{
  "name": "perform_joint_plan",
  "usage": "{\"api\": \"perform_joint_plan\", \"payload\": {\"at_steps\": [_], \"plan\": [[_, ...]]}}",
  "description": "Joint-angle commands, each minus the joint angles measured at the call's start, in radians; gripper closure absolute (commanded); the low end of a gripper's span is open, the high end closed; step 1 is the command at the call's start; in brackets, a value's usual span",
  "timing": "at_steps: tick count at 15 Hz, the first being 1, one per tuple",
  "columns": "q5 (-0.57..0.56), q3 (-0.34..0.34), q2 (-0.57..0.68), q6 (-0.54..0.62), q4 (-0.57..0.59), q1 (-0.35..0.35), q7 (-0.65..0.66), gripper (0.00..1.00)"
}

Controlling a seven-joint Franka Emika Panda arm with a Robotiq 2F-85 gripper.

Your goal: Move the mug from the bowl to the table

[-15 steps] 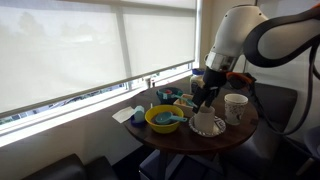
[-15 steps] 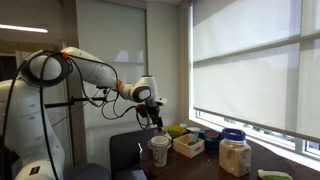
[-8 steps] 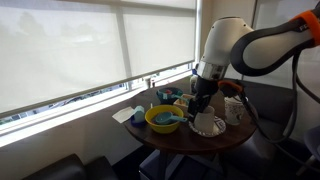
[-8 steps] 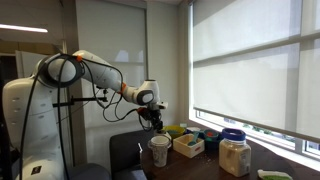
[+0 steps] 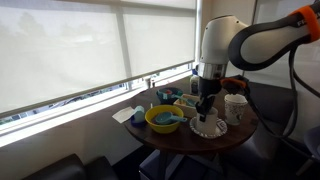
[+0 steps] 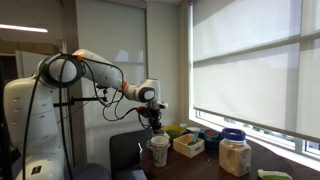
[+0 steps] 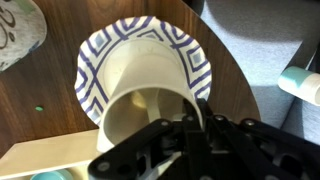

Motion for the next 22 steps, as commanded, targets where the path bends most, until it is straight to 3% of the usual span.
{"api": "perform_joint_plan", "payload": {"at_steps": [1, 8, 14, 15, 17, 22], "plan": [[-0.048, -0.016, -0.024, -0.085, 0.038, 0.007, 0.034, 1.0], [-0.05, -0.035, -0.181, 0.055, 0.024, -0.016, 0.124, 0.99], [-0.185, -0.044, -0.287, 0.092, -0.028, -0.147, 0.316, 0.99], [-0.139, -0.043, -0.241, 0.06, 0.025, -0.117, 0.241, 0.95], [-0.155, -0.049, -0.258, 0.063, 0.005, -0.147, 0.264, 0.95], [-0.159, -0.047, -0.263, 0.065, -0.004, -0.148, 0.283, 0.95]]}}
